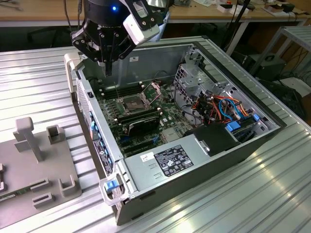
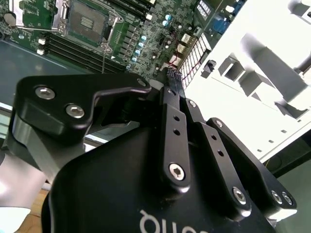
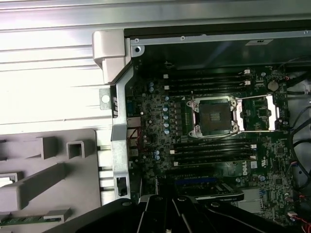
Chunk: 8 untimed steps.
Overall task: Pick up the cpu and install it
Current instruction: 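Reach for the cpu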
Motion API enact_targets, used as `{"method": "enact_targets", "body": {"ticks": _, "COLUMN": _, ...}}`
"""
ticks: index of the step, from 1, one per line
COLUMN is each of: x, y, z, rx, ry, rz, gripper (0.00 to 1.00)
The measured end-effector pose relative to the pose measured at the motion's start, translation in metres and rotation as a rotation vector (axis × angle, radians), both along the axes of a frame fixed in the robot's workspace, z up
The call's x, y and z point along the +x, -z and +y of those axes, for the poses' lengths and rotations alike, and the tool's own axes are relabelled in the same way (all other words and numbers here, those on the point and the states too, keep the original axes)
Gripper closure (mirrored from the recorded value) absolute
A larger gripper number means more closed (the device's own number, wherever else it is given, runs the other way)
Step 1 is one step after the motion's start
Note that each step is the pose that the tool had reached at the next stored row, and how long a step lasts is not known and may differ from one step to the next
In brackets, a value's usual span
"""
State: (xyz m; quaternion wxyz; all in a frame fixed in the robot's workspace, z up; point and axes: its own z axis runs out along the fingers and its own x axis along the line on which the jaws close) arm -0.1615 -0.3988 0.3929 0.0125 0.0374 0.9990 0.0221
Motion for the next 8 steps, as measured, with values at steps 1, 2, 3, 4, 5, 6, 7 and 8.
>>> {"method": "enact_targets", "body": {"ticks": 1, "x": -0.0018, "y": 0.0, "z": 0.0, "rx": 0.0, "ry": 0.0, "rz": 0.0, "gripper": 0.89}}
{"method": "enact_targets", "body": {"ticks": 2, "x": -0.0033, "y": 0.0, "z": 0.0, "rx": 0.0, "ry": 0.0, "rz": 0.0001, "gripper": 0.89}}
{"method": "enact_targets", "body": {"ticks": 3, "x": -0.0055, "y": 0.0, "z": 0.0, "rx": 0.0, "ry": 0.0, "rz": 0.0, "gripper": 0.89}}
{"method": "enact_targets", "body": {"ticks": 4, "x": -0.0071, "y": 0.0, "z": 0.0, "rx": 0.0, "ry": 0.0, "rz": 0.0, "gripper": 0.89}}
{"method": "enact_targets", "body": {"ticks": 5, "x": -0.0092, "y": 0.0, "z": 0.0, "rx": 0.0, "ry": 0.0, "rz": 0.0, "gripper": 0.89}}
{"method": "enact_targets", "body": {"ticks": 6, "x": -0.011, "y": 0.0001, "z": 0.0, "rx": 0.0, "ry": 0.0, "rz": 0.0, "gripper": 0.89}}
{"method": "enact_targets", "body": {"ticks": 7, "x": -0.0126, "y": 0.0001, "z": 0.0, "rx": 0.0, "ry": 0.0, "rz": 0.0, "gripper": 0.89}}
{"method": "enact_targets", "body": {"ticks": 8, "x": -0.0143, "y": 0.0001, "z": 0.0, "rx": 0.0, "ry": 0.0, "rz": 0.0, "gripper": 0.89}}
